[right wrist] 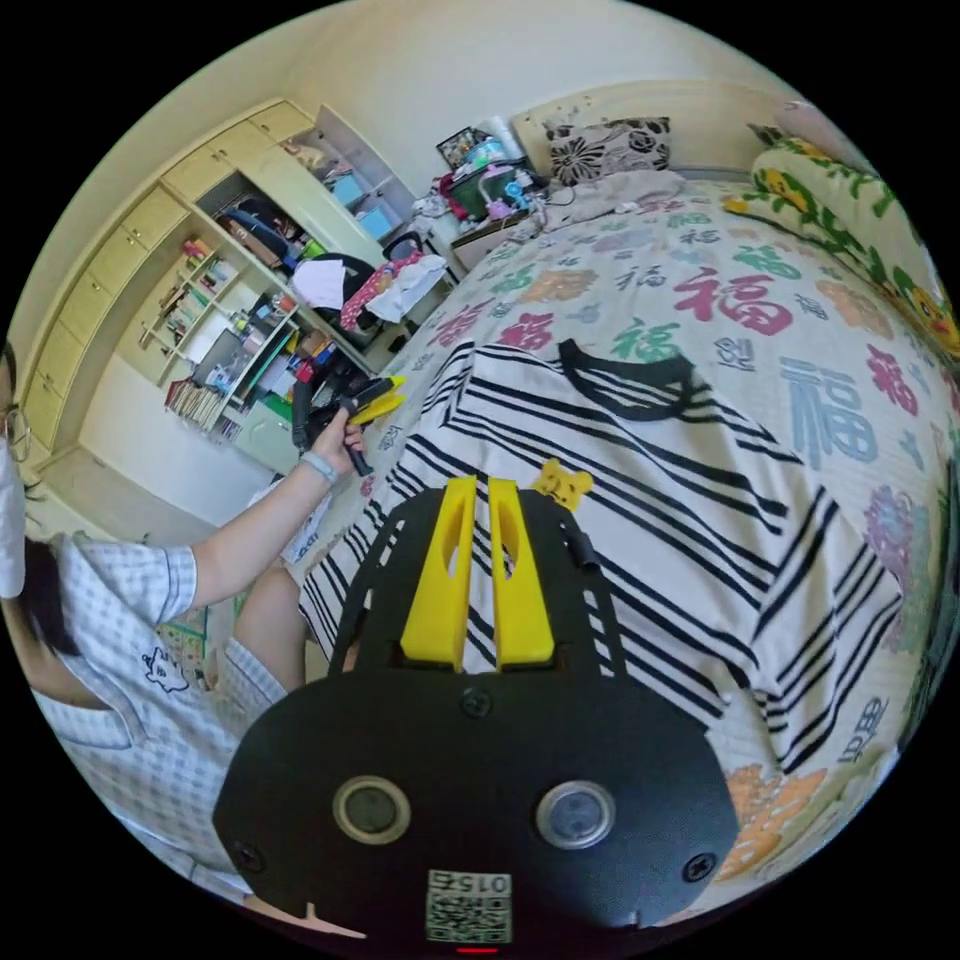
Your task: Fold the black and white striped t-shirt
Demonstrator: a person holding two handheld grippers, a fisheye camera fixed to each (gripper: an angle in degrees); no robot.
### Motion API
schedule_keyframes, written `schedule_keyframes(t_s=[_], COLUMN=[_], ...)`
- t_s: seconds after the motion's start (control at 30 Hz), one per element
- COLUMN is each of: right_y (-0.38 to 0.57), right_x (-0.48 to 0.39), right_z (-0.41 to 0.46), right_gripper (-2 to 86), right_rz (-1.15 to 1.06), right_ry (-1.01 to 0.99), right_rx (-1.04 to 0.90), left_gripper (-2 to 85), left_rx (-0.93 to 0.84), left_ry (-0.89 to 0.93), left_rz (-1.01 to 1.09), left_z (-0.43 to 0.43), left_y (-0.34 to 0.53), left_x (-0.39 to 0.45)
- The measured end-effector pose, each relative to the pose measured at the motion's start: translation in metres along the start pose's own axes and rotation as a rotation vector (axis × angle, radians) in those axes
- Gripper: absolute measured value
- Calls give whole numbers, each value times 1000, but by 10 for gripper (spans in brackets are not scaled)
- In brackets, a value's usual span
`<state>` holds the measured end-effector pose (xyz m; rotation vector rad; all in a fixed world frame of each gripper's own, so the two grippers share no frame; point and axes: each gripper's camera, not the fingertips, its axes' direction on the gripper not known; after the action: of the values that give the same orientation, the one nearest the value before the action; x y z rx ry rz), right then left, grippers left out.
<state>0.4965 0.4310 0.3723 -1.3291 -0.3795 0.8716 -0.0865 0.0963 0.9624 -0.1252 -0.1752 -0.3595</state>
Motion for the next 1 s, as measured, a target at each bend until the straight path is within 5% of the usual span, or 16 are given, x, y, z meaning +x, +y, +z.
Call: schedule_keyframes(t_s=[0.13, 0.2, 0.27, 0.43, 0.67, 0.83, 1.0], right_y=[-76, -103, -129, -220, -324, -346, -359], right_x=[-66, -86, -102, -145, -224, -286, -312], right_z=[20, 26, 30, 42, 102, 191, 172], right_gripper=[7, 7, 11, 65, 127, 112, 32], right_rz=[-83, -100, -106, -110, -178, -391, -451], right_ry=[-19, -4, -6, 78, 93, 378, 503], right_rx=[-78, -109, -131, -133, -340, -822, -756], left_gripper=[92, 42, 19, 96, 111, 112, 115], left_rx=[-67, -220, -148, -237, -271, -226, -154], left_ry=[187, 306, 282, 357, 445, 404, 361], left_rz=[-102, -18, 150, 520, 456, 422, 343], left_z=[36, 50, 22, -3, -26, -47, -68], left_y=[2, 5, 32, 103, 145, 160, 155], left_x=[-60, -64, -46, 5, -40, -71, -112])
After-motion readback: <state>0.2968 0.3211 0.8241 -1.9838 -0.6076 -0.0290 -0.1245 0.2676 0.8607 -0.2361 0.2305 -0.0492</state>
